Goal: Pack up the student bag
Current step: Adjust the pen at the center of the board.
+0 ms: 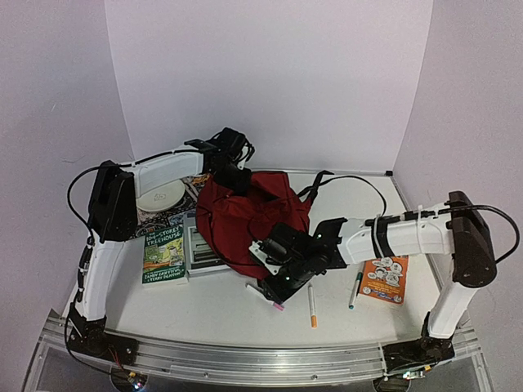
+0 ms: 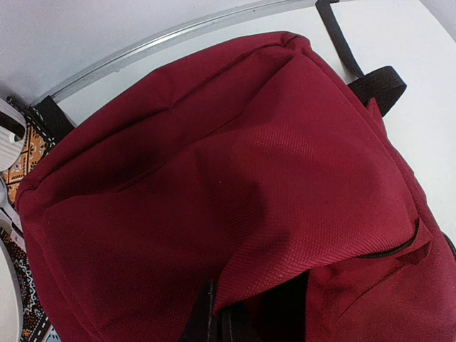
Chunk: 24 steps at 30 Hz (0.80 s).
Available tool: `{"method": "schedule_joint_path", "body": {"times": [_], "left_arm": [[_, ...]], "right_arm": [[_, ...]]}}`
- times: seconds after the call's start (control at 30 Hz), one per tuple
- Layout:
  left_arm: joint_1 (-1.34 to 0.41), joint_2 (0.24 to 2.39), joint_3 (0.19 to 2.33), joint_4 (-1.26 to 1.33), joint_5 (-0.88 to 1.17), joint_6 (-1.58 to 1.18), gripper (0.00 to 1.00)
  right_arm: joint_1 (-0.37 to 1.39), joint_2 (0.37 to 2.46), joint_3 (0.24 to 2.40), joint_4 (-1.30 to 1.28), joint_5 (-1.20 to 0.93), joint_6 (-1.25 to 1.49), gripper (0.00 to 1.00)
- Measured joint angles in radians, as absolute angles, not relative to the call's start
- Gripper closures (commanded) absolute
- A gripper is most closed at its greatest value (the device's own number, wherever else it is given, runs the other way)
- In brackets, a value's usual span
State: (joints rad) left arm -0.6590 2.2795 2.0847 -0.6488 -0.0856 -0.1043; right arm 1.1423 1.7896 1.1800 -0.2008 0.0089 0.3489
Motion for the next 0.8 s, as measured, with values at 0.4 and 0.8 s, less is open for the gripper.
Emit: {"method": "schedule_joint_path", "body": {"times": [0.4,0.8], "left_arm": [[-0.659,2.280,2.065,-0.645,-0.074,-0.104,1.00],[-0.658,2.280,2.065,-0.644,-0.069,-0.104,1.00]], "right_arm": [[1.142,1.960,1.287,-0.201,0.046,0.298,0.59],[1.144,2.027,1.321,-0.256,0.049,0.295,0.91]]}}
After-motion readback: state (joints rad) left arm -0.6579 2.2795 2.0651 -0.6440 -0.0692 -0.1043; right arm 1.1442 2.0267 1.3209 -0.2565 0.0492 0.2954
